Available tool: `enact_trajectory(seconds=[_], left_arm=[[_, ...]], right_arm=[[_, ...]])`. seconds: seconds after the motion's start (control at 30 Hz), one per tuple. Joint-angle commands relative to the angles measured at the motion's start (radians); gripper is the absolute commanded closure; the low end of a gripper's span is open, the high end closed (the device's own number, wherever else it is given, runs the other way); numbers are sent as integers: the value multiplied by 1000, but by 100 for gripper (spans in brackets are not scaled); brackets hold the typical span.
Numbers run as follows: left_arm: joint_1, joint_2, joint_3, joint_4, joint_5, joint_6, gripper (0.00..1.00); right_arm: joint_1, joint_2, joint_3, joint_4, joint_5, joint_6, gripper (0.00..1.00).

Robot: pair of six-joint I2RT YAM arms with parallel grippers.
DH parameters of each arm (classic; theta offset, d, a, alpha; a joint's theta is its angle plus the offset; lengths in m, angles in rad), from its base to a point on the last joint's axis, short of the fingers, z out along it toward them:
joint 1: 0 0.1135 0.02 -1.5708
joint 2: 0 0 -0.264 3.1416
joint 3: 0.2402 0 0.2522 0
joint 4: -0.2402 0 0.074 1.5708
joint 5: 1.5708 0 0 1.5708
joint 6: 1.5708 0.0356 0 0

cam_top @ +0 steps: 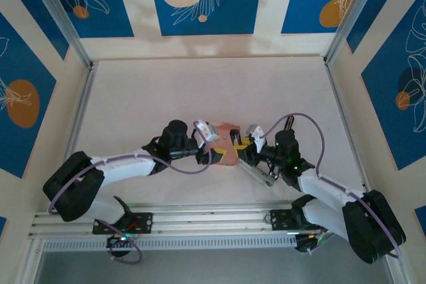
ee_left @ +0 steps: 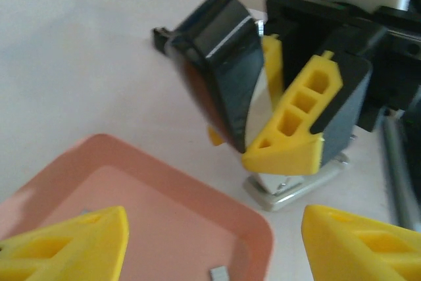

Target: Load the staples into the stapler

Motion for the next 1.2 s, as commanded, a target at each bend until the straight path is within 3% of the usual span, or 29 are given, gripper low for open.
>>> enact_trajectory(seconds=[0.0,0.4,0.6,0.93,1.17], left_arm=[[11,-40,22,-15,152,77,33],[13,-58,40,-21,340,131,46],[13,-52,44,13,377,110,46],[11,-26,31,90,453,51,56],[10,-36,26,45,459,79,68]], right_arm=[[15,-39,-19,60,-76,-77,89],[85,-119,-19,-80,-188,-185,89],[130,-124,-12,-102,-203,-196,89],[174,-103,14,-112,-181,-210,89],[201,-64,44,-100,-175,-206,89]])
